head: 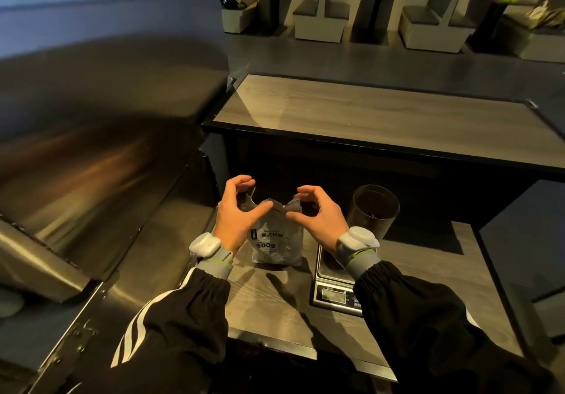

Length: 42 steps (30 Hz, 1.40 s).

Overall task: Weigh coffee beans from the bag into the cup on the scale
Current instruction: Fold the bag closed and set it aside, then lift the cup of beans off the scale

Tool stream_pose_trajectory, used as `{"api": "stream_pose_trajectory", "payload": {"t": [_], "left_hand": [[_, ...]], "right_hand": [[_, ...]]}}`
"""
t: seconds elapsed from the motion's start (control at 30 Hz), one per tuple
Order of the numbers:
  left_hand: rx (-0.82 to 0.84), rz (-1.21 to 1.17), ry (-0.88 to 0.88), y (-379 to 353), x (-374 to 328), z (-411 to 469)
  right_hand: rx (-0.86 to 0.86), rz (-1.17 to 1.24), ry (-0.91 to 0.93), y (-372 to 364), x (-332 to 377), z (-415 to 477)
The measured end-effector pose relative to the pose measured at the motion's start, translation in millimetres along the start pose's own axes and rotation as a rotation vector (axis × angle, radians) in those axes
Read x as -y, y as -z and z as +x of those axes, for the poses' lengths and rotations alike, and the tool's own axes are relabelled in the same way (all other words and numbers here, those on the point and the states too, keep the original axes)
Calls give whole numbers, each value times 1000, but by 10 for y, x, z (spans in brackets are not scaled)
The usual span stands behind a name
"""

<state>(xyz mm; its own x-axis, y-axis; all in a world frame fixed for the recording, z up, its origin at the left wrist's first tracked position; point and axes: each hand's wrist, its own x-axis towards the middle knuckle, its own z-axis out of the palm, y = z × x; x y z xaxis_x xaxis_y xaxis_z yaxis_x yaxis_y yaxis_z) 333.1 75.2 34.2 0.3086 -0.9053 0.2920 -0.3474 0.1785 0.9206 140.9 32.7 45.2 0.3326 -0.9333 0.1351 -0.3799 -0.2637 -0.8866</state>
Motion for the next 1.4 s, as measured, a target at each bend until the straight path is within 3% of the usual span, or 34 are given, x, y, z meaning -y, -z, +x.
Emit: {"api": "stream_pose_trajectory", "payload": {"t": [0.2,0.47,0.6,0.8,1.13,1.4], "left_hand": [[72,14,-179,-196,-569,66],[424,-77,-256,-934,-1065,47],[557,-111,-154,-1287,-964,9],[588,-76,31,-1530,-635,14],[626,-117,140,-1530,-360,82],[665,-132,153,-1508,-314,88]], "right_hand": [[-76,-37,105,481,206,-63],[-270,-48,13,1280,-3,-285],[-281,-28,-72,1478,-236,-414],[-173,-3,-173,1538,-545,-488],[-5,68,-226,1354,-786,-384],[-2,110,-232,1275,-870,-330]]}}
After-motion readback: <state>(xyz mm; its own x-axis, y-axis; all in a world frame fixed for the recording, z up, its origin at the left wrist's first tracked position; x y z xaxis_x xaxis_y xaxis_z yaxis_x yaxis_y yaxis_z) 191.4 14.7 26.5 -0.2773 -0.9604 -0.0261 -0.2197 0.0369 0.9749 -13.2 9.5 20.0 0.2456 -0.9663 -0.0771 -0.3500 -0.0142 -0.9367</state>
